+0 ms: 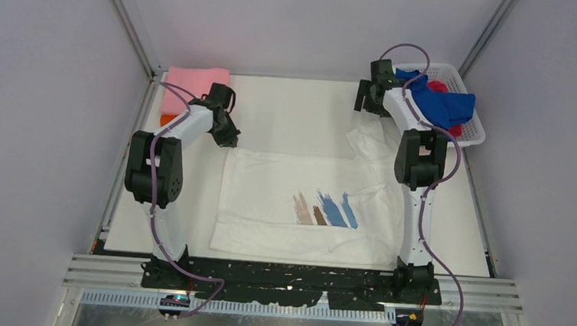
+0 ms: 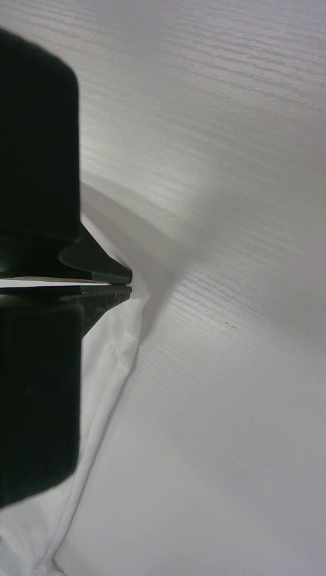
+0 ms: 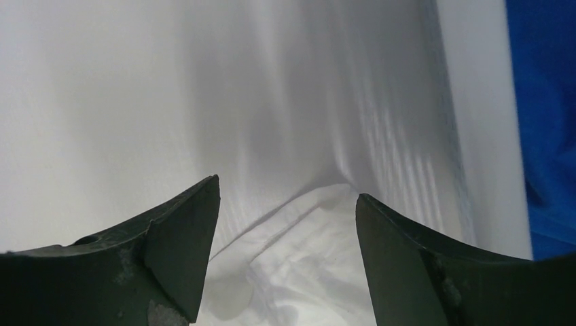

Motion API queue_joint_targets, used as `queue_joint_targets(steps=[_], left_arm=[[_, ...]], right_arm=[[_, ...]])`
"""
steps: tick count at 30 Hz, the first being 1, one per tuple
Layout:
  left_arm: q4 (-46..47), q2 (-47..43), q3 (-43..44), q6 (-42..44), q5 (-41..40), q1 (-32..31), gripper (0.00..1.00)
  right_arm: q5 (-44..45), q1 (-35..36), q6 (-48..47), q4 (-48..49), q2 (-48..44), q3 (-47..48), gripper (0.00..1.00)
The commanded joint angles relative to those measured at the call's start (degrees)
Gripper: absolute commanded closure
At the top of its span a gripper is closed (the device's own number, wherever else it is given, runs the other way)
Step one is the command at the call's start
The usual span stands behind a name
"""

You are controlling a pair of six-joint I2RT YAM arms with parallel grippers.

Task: Fold and stack the t-shirts
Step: Grab the side of the flattened tshirt furthest away from the robot with both arms

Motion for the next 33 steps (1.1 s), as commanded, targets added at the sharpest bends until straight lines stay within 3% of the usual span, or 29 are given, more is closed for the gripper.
queue_joint_targets(steps=[1,11,15,17,18,22,31,33], left_arm=[[0.6,-2.4,0.5,0.5,0.1,-0.2,1.0],[0.7,-2.4,0.7,0.1,1.7,-0.2,1.0],[0.4,-2.6,0.6,0.2,1.4,-0.2,1.0],[0.2,-2.7,0.7,0.2,1.3,-0.2,1.0],[0.2,-2.6,0.8,0.3,1.3,-0.2,1.0],[0.1,-2.6,0.8,0.2,1.4,-0.2,1.0],[-0.1,-3.6,0.6,0.4,1.3,-0.2,1.0],[-0.1,-3.8,0.7,0.6,1.4,-0.2,1.0]], right_arm=[[2.1,0.3,-2.2,-5.3,2.8,5.4,0.2],[2.5,1.0,1.9,-9.8,3.7,2.3,0.22],[3.2,1.1,3.8,-9.2,2.6,-1.3,0.17],[4.2,1.1,4.6,-8.9,1.7,-1.7,0.25],[4.6,1.0,5.0,-8.9,1.4,-1.7,0.36],[5.7,0.9,5.5,-8.8,1.0,-2.8,0.6],[6.6,0.6,7.5,-2.0,-5.1,-12.3,0.92],[6.2,0.6,6.7,0.5,-6.6,-13.7,0.94]])
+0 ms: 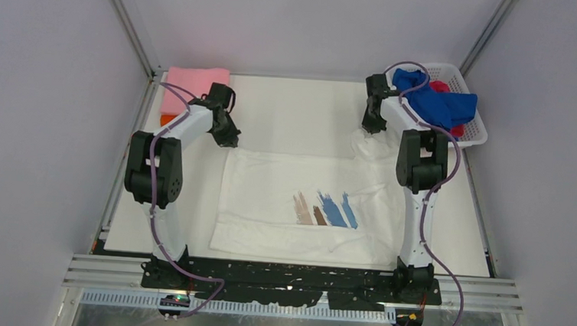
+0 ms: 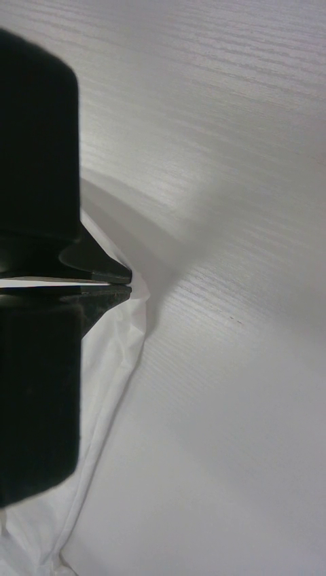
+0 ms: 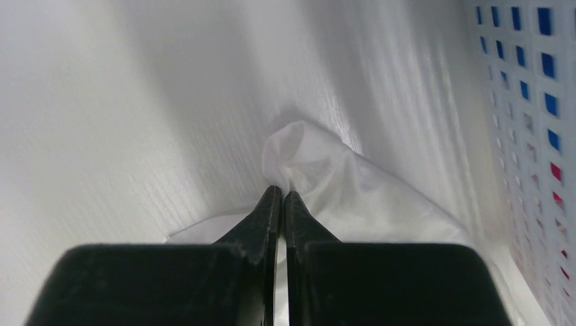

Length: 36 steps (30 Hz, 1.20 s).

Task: Fold and stack the t-shirts
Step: Grab the side of the flattened tshirt furthest away from the robot with both arms

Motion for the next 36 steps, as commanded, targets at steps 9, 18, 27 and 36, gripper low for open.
queue_joint_targets(steps=[9,18,27,36], left_arm=[[1.4,-6.6,-1.7,1.4,1.4,-0.2,1.0],[3.6,-12.1,-8.1,2.3,1.6,-1.2,1.0],[5.2,-19.4,-16.3,2.5,1.7,-2.8,1.0],[5.5,-27.7,-23.9,2.8,1.2,-4.6,1.0]], right_arm=[[-3.0,-0.2,-5.4,17.5,-17.4,-18.0,0.95],[-3.6,1.2,-4.8,22.1,-34.8,-37.7,0.95],[2.1,3.5,-2.9,18.1,-49.5,-50.4,0.95],[7.0,6.8,-1.0,7.1,-63.1,-56.8,0.95]])
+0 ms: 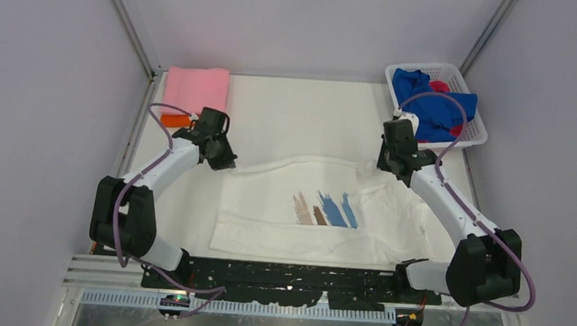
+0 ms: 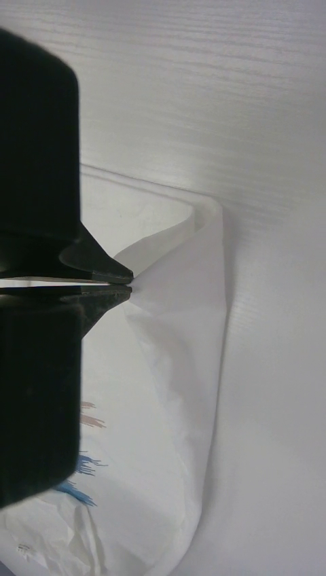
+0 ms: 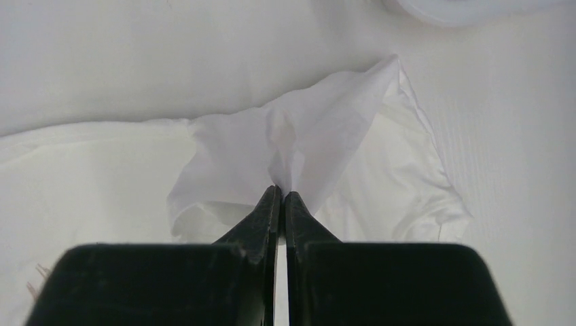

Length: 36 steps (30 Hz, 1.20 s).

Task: Fold and stack the t-shirts
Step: Grab the side of the flattened tshirt furthest away from the robot with both arms, then fold the other side of the tshirt into a rectangle

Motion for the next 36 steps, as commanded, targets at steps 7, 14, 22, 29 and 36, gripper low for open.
queue_joint_targets(steps=[7,14,22,29,36], left_arm=[[0.0,-12.8,-6.3,1.0,-0.7,-1.1,1.0],[-2.4,-20.0,-11.0,0.8,-1.2,-1.2,1.0],[-3.7,-24.1,-13.8,-0.2,-0.6,-1.3,1.0],[-5.6,-27.4,-16.3,0.4,-0.9,-1.2,1.0],[-4.7,-26.0,-20.0,-1.1,-1.5,-1.2,1.0]], right_arm=[[4.7,3.5,4.6,-17.0,-14.0,-4.0,0.95],[6.4,5.1,6.7,-27.2,-19.7,-3.9,0.95],[2.7,6.5,6.6,-35.8,-23.2,-1.7,0.95],[-1.3,8.8,7.3,-40.1,-23.4,-2.5,0.95],[-7.9,11.4,10.3,-39.2,-21.5,-9.4,0.93]])
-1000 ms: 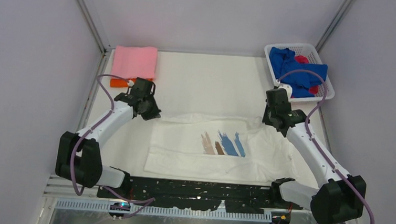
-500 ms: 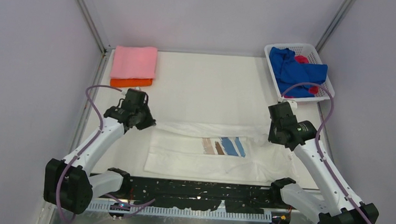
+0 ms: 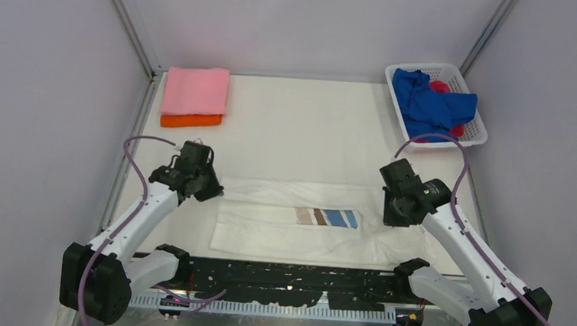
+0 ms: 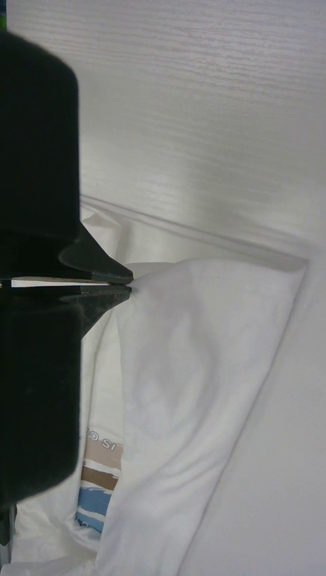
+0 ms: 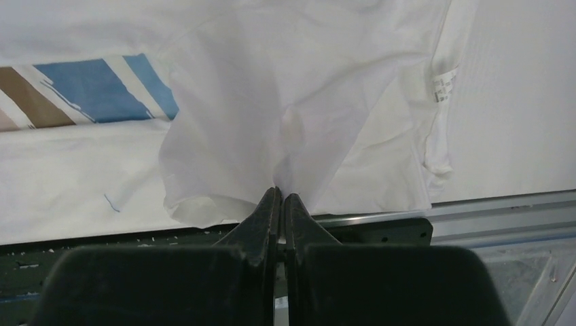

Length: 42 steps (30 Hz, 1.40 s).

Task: Fold and stack the t-shirts
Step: Fold the other side of the tshirt into a rectangle

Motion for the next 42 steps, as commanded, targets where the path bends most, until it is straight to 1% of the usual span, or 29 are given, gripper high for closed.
queue_joint_targets(steps=[1,4,5,6,7,8,9,10,11,12,13,15,18,19,20,22,23,24,26,27,29,32,34,36,39,42], left_arm=[[0.1,0.6,-1.9,-1.3,-1.3,-0.3,1.0],[-0.3,0.7,-2.6,-2.0,-2.2,-0.2,1.0],[-0.8,0.6,-2.7,-2.3,-2.6,-0.2,0.98],[-1.3,0.4,-2.8,-2.6,-2.9,-0.3,0.93],[-2.0,0.1,-2.9,-2.8,-3.2,-0.2,0.85],[-2.7,-0.3,-2.7,-2.8,-3.4,-0.3,0.74],[-3.6,-0.8,-2.2,-2.9,-3.6,-0.3,0.64],[-4.4,-1.4,-1.6,-2.9,-3.7,-0.3,0.54],[-5.4,-2.0,-0.8,-2.8,-3.9,-0.3,0.44],[-6.4,-2.8,0.0,-2.8,-4.3,-0.3,0.34],[-7.3,-3.7,0.9,-2.7,-4.7,-0.3,0.22],[-8.3,-5.4,2.7,-2.2,-5.1,-0.3,0.02],[-6.4,-6.2,5.1,0.2,-2.8,-0.3,0.0],[-5.0,-5.8,5.8,0.9,-1.1,-0.3,0.0],[-3.5,-4.8,6.7,1.5,1.9,-0.3,0.0],[0.2,-1.2,7.8,1.9,7.3,-0.5,0.0],[1.9,0.7,8.2,2.0,9.9,-0.9,0.0],[3.9,2.5,8.5,1.9,12.0,-1.5,0.0],[6.9,6.7,8.8,2.2,14.9,-2.9,0.0],[7.8,8.5,8.9,2.3,15.5,-3.4,0.0],[9.0,12.2,8.9,2.4,16.7,-3.9,0.0],[11.8,17.4,7.0,2.2,18.9,-3.9,0.0],[12.0,19.9,6.1,2.0,18.2,-3.8,0.0],[11.6,21.5,5.2,2.1,17.0,-3.8,0.0],[10.6,22.1,4.1,2.4,15.1,-3.5,0.01],[8.8,21.6,3.5,3.1,12.4,-2.9,0.0]], right_arm=[[-4.9,1.7,3.7,-1.2,1.2,-4.2,0.92],[-6.1,2.4,4.8,-2.9,1.8,-5.5,0.87],[-6.2,2.6,4.8,-3.9,2.0,-5.7,0.8],[-6.6,2.7,4.6,-4.4,2.0,-5.7,0.74],[-6.9,2.8,3.9,-5.1,1.9,-5.6,0.63],[-7.8,2.8,3.4,-5.4,1.9,-5.4,0.57],[-8.3,2.8,2.2,-6.0,1.7,-4.7,0.44],[-9.1,2.8,1.7,-6.3,1.6,-4.2,0.38],[-9.2,2.8,0.8,-6.9,1.5,-2.9,0.25],[-9.0,2.8,0.6,-7.1,1.4,-1.8,0.2],[-8.6,2.7,0.3,-7.2,1.0,-0.3,0.1],[-7.3,2.8,0.6,-6.2,0.1,1.9,0.02],[-4.4,2.7,2.7,-2.8,-2.0,3.8,0.04],[-3.6,2.5,3.2,0.4,-2.4,3.9,0.05],[-3.4,2.4,3.9,2.3,-3.1,3.8,0.05],[-4.0,2.2,4.8,10.5,-3.3,2.4,0.05],[-5.3,2.1,5.2,12.7,-3.1,1.8,0.04],[-6.3,1.7,5.8,16.2,-2.1,0.5,0.04],[-9.7,0.8,6.5,19.7,0.9,-1.2,0.05],[-12.0,0.4,6.7,20.4,2.2,-1.7,0.05],[-13.8,-0.7,7.0,21.5,6.1,-3.1,0.04],[-14.1,-2.5,7.1,23.2,10.2,-6.2,0.05],[-14.1,-4.7,7.6,22.6,11.2,-8.1,0.05],[-16.0,-7.7,8.0,20.1,10.8,-10.2,0.04],[-15.6,-11.2,9.5,12.5,7.1,-12.5,0.05],[-15.2,-11.7,11.4,4.9,2.0,-12.4,0.05]])
